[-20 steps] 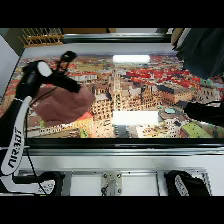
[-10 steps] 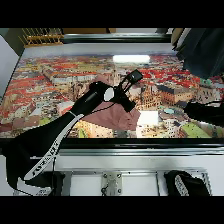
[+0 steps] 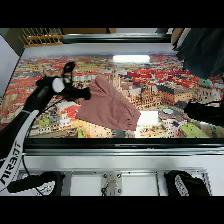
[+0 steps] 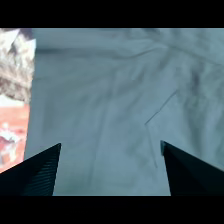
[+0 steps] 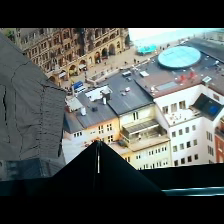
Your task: Fold the clothes and pants, and hang the long-sleeved shirts on hangers.
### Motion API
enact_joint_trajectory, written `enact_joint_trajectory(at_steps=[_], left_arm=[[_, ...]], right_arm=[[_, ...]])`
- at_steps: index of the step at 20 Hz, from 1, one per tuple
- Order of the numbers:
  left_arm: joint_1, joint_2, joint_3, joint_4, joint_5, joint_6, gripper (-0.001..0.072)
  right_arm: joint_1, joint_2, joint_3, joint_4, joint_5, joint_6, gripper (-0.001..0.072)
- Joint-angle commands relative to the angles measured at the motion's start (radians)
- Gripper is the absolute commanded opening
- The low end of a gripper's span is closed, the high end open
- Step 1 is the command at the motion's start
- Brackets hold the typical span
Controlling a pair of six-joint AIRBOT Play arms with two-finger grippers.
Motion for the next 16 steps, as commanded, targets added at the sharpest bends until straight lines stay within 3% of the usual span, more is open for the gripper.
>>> enact_joint_trajectory(at_steps=[1, 6, 14, 15, 16], left_arm=[[0.252, 0.057, -0.241, -0.247, 0.026, -0.035, 0.0682], [0.341, -0.001, -0.386, -0.455, 0.087, 0.107, 0.0682], [0.211, -0.147, -0.259, -0.467, 0.131, 0.112, 0.0681], [0.2, -0.16, -0.241, -0.464, 0.132, 0.112, 0.0606], [0.19, -0.169, -0.224, -0.456, 0.13, 0.112, 0.0361]], right_arm=[[0.001, 0.001, 0.0, 0.0, 0.0, 0.0, 0.0017], [0.001, 0.001, 0.0, 0.0, 0.0, 0.0, 0.0017], [0.001, 0.001, 0.0, 0.0, 0.0, 0.0, 0.0017], [0.001, 0.001, 0.0, 0.0, 0.0, 0.0, 0.0017], [0.001, 0.001, 0.0, 0.0, 0.0, 0.0, 0.0017]])
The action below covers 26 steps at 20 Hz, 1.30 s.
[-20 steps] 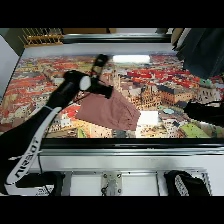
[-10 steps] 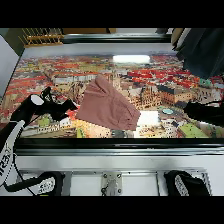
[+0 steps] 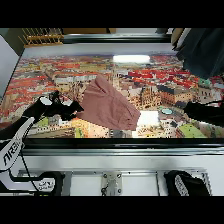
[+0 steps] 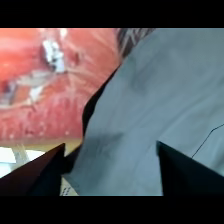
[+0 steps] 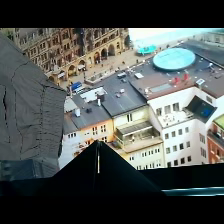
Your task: Fold the clothes and pants, and hang the long-sleeved shirts on hangers.
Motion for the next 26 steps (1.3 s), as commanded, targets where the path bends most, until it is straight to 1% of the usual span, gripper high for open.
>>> enact_joint_trajectory(at_steps=[1, 2, 4, 7, 8, 10, 12, 13, 14, 15, 16, 17, 18, 20, 22, 24, 26], left_arm=[[-0.039, -0.042, 0.061, 0.011, 0.007, 0.005, 0.0164], [-0.041, -0.04, 0.073, 0.03, 0.005, 0.005, 0.0019], [-0.04, -0.008, 0.071, 0.067, -0.002, 0.004, 0.001], [-0.045, 0.114, -0.032, 0.124, -0.002, 0.005, 0.001], [-0.055, 0.169, -0.092, 0.127, -0.002, 0.013, 0.001], [-0.085, 0.271, -0.2, 0.126, -0.005, 0.043, 0.001], [-0.117, 0.365, -0.285, 0.125, -0.003, 0.042, 0.0011], [-0.14, 0.406, -0.318, 0.126, 0.004, 0.042, 0.0011], [-0.161, 0.442, -0.346, 0.126, 0.013, 0.042, 0.001], [-0.182, 0.476, -0.371, 0.126, 0.03, 0.042, 0.0011], [-0.2, 0.502, -0.388, 0.125, 0.047, 0.042, 0.0011], [-0.218, 0.525, -0.403, 0.125, 0.067, 0.041, 0.001], [-0.231, 0.543, -0.415, 0.125, 0.082, 0.039, 0.001], [-0.245, 0.571, -0.426, 0.125, 0.092, 0.038, 0.0011], [-0.245, 0.588, -0.426, 0.125, 0.092, 0.038, 0.0011], [-0.245, 0.596, -0.425, 0.125, 0.092, 0.038, 0.0011], [-0.245, 0.595, -0.426, 0.125, 0.091, 0.038, 0.0011]], right_arm=[[0.001, 0.001, 0.0, 0.0, 0.0, 0.0, 0.0017], [0.001, 0.001, 0.0, 0.0, 0.0, 0.0, 0.0017], [0.001, 0.001, 0.0, 0.008, -0.004, 0.0, 0.0017], [0.001, -0.003, -0.001, 0.031, -0.005, 0.003, 0.0013], [0.001, -0.011, -0.002, 0.034, 0.001, 0.021, 0.0012], [0.003, -0.027, -0.032, 0.029, 0.023, 0.115, 0.0011], [0.022, -0.028, -0.125, 0.027, -0.005, 0.177, 0.0013], [0.039, -0.028, -0.186, 0.035, -0.03, 0.199, 0.0089], [0.063, -0.029, -0.262, 0.057, -0.064, 0.237, 0.0403], [0.092, -0.031, -0.338, 0.097, -0.112, 0.258, 0.0652], [0.127, -0.039, -0.415, 0.145, -0.179, 0.27, 0.0594], [0.166, -0.053, -0.479, 0.196, -0.252, 0.27, 0.0515], [0.209, -0.071, -0.531, 0.249, -0.331, 0.27, 0.0483], [0.311, -0.136, -0.586, 0.321, -0.49, 0.27, 0.0482], [0.396, -0.225, -0.583, 0.354, -0.612, 0.27, 0.0483], [0.459, -0.32, -0.569, 0.412, -0.709, 0.257, 0.0483], [0.497, -0.403, -0.535, 0.452, -0.765, 0.21, 0.0483]])
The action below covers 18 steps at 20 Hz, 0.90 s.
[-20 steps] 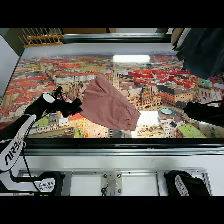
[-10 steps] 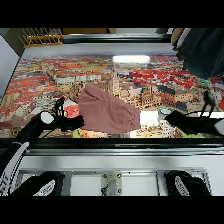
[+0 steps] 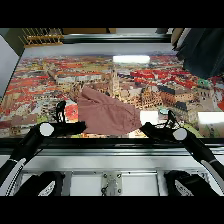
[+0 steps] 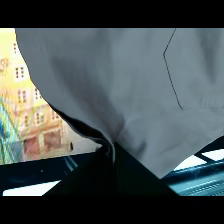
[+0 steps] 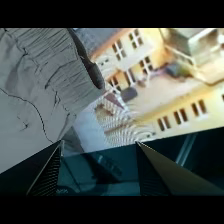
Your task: Fold the clothes and pants, and hang the long-sleeved shirts on hangers.
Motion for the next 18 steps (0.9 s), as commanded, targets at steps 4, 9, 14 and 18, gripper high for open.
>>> enact_joint_trajectory(at_steps=[4, 9, 14, 18], left_arm=[[-0.004, 0.013, -0.004, -0.001, 0.004, -0.001, 0.0011], [-0.004, 0.013, -0.004, -0.001, 0.004, -0.001, 0.0011], [0.005, 0.014, 0.009, 0.0, -0.006, -0.001, 0.0011], [0.105, 0.105, 0.239, -0.001, -0.121, -0.001, 0.001]], right_arm=[[0.093, -0.222, 0.097, 0.092, -0.194, -0.087, 0.0483], [0.093, -0.288, 0.128, 0.092, -0.212, -0.09, 0.0479], [0.089, -0.271, 0.16, 0.085, -0.19, -0.227, 0.001], [0.05, -0.106, 0.389, -0.13, 0.061, -0.304, 0.0009]])
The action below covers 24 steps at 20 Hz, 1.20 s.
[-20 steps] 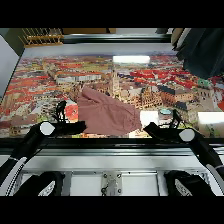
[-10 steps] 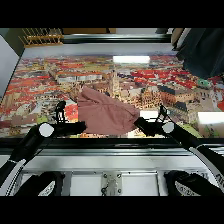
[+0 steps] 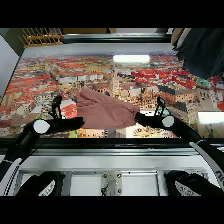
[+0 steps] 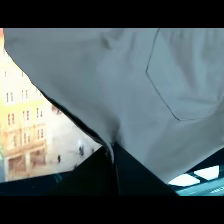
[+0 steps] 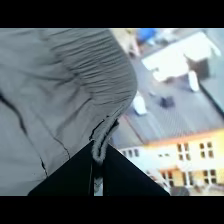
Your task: Fold the clothes and pants, and hang the long-sleeved shirts on hangers.
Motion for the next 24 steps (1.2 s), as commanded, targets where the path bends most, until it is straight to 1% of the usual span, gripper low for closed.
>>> enact_joint_trajectory(at_steps=[1, 3, 4, 7, 9, 11, 13, 15, 17, 19, 21, 24], left_arm=[[0.071, 0.106, 0.233, -0.003, -0.09, 0.001, 0.001], [0.076, 0.191, 0.422, -0.008, -0.109, 0.0, 0.001], [0.071, 0.233, 0.513, -0.008, -0.108, 0.0, 0.001], [0.035, 0.334, 0.7, -0.006, -0.105, -0.002, 0.001], [0.019, 0.383, 0.759, -0.006, -0.111, -0.038, 0.001], [0.018, 0.417, 0.78, -0.007, -0.111, -0.063, 0.001], [0.018, 0.441, 0.766, -0.003, -0.11, -0.098, 0.001], [0.018, 0.446, 0.714, -0.002, -0.119, -0.14, 0.001], [0.018, 0.411, 0.644, -0.003, -0.14, -0.166, 0.001], [0.018, 0.328, 0.575, 0.002, -0.2, -0.165, 0.001], [0.018, 0.212, 0.505, 0.002, -0.202, -0.164, 0.001], [0.018, -0.072, 0.452, -0.003, -0.105, -0.129, 0.001]], right_arm=[[-0.032, 0.149, 0.238, -0.188, 0.253, -0.06, 0.0009], [-0.043, 0.244, 0.438, -0.222, 0.402, -0.049, 0.0009], [-0.042, 0.285, 0.521, -0.224, 0.447, -0.016, 0.0009], [-0.04, 0.4, 0.693, -0.22, 0.518, 0.082, 0.0009], [-0.04, 0.479, 0.719, -0.22, 0.531, 0.147, 0.0009], [-0.04, 0.544, 0.719, -0.221, 0.567, 0.221, 0.0009], [-0.04, 0.577, 0.719, -0.224, 0.639, 0.33, 0.0009], [-0.04, 0.575, 0.714, -0.224, 0.742, 0.433, 0.0009], [-0.04, 0.541, 0.694, -0.224, 0.842, 0.493, 0.0009], [-0.04, 0.474, 0.652, -0.225, 0.894, 0.506, 0.001], [-0.04, 0.369, 0.601, -0.232, 0.894, 0.504, 0.0009], [-0.043, 0.122, 0.584, -0.269, 0.852, 0.358, 0.001]])
